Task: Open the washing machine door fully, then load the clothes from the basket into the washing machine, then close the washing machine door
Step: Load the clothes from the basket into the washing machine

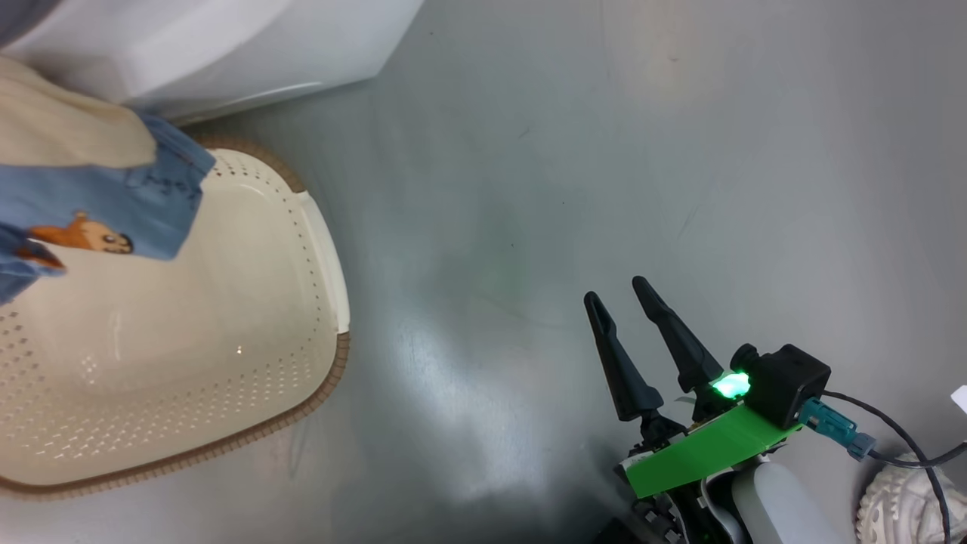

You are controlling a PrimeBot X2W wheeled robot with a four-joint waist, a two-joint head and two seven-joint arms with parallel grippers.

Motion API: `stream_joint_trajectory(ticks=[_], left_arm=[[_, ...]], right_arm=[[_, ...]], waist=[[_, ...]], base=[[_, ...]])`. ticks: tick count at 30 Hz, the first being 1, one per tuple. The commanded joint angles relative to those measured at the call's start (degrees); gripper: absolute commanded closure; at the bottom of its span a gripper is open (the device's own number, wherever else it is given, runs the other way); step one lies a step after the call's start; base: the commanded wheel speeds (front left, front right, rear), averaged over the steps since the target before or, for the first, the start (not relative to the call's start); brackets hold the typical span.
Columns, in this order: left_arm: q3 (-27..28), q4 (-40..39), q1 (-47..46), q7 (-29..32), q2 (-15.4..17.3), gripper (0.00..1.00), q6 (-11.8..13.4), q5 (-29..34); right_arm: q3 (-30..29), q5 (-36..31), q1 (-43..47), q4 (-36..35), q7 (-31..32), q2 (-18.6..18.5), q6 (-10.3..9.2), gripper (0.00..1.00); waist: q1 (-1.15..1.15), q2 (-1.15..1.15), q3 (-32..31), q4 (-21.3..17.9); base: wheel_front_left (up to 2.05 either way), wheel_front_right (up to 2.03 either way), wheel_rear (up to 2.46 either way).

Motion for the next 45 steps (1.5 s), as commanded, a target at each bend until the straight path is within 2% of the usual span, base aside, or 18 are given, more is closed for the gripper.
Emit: stream_joint_trajectory(ticks=[1,3,6,9,12,13,14,15,33,45], left_arm=[[0.5,-1.4,-2.4,-1.5,3.0,1.0,-0.1,1.0],[0.5,-2.6,-3.8,-2.6,3.5,1.0,-0.1,2.3],[3.7,-10.6,-5.5,-3.0,4.8,1.0,0.6,5.1],[7.2,-16.9,-3.2,-3.0,5.1,1.0,1.0,7.4],[9.5,-18.1,-0.3,-3.0,4.8,1.0,0.8,8.6],[10.1,-17.6,0.5,-3.0,4.5,0.87,0.8,8.7],[10.6,-17.4,1.0,-3.0,4.1,0.05,0.7,8.8],[10.9,-17.3,1.3,-3.0,3.9,0.0,0.6,9.2],[15.3,-15.0,4.7,-3.0,-0.9,0.0,0.0,8.0],[15.8,-25.3,12.9,-3.0,-2.9,0.0,-0.1,4.0]], right_arm=[[1.7,1.1,1.8,-1.2,-0.7,-0.1,0.52,0.0],[2.0,1.3,1.7,-1.3,-0.7,-0.1,0.52,0.0],[2.4,1.7,1.5,-1.5,-0.7,-0.1,0.52,0.0],[2.5,1.9,1.3,-1.4,-0.7,-0.1,0.52,0.0],[2.4,2.0,1.2,-1.2,-0.7,-0.1,0.52,0.0],[2.4,2.0,1.2,-1.1,-0.7,-0.1,0.52,0.0],[2.3,2.0,1.1,-1.1,-0.7,-0.1,0.52,0.0],[2.3,2.0,1.0,-1.0,-0.7,-0.1,0.52,0.0],[0.3,1.0,-0.8,0.0,-0.7,-0.1,0.52,0.0],[-2.6,0.1,-1.9,0.9,-0.7,-0.1,0.52,0.0]], waist=[[0.0,0.0,0.5,-0.4],[0.0,0.0,0.8,-0.6],[0.0,0.0,1.7,-1.2],[0.0,0.0,1.8,-1.4],[0.0,0.0,1.6,-1.3],[0.0,0.0,1.5,-1.2],[0.0,0.0,1.5,-1.1],[0.0,0.0,1.5,-0.9],[0.0,0.0,-0.1,2.5],[0.0,0.0,-1.4,6.9]], base=[[0.0,0.0,0.0],[0.0,0.0,0.0],[0.0,0.0,0.0],[0.0,0.0,0.0],[0.0,0.0,0.0],[0.0,0.0,0.0],[0.0,0.0,0.0],[0.0,0.0,0.0],[0.0,0.0,0.0],[0.0,0.0,0.0]])
